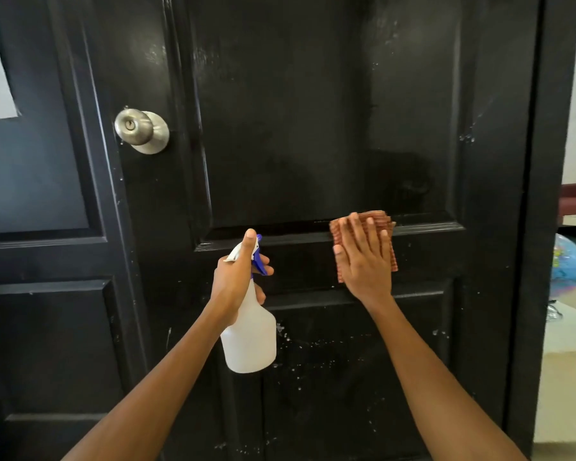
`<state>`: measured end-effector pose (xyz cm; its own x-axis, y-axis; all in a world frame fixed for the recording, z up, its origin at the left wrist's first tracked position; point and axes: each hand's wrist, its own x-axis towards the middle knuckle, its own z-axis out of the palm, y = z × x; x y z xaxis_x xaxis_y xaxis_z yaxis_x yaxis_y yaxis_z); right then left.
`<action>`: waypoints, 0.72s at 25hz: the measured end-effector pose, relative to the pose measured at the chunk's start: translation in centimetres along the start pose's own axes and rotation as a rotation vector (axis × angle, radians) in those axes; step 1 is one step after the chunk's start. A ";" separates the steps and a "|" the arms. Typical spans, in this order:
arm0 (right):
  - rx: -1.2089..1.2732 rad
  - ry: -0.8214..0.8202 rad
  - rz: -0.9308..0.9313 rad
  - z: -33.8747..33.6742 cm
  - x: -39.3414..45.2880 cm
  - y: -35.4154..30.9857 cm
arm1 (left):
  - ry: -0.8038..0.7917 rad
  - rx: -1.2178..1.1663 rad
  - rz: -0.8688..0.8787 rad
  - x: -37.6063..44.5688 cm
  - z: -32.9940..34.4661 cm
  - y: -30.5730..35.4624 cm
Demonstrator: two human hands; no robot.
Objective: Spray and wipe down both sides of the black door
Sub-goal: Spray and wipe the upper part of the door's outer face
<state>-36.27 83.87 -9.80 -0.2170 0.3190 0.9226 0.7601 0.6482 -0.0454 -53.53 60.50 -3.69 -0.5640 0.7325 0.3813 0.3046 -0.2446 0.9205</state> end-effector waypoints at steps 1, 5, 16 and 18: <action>-0.008 -0.010 0.056 -0.4 -0.3 1.7 | -0.007 -0.002 0.003 0.0 0.8 0.2; 0.079 0.014 0.364 -0.6 -0.4 1.7 | -0.027 -0.001 0.005 0.0 2.1 0.7; 0.048 0.028 -0.022 1.9 0.2 -7.5 | 0.008 -0.005 0.001 1.1 1.7 0.1; 0.037 0.025 0.045 1.4 0.0 -4.0 | -0.018 -0.010 -0.002 1.2 2.6 0.1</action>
<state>-40.19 82.28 -10.14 -0.1669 0.3312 0.9287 0.7456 0.6587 -0.1010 -52.21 62.99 -3.40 -0.5506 0.7442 0.3781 0.2963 -0.2493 0.9220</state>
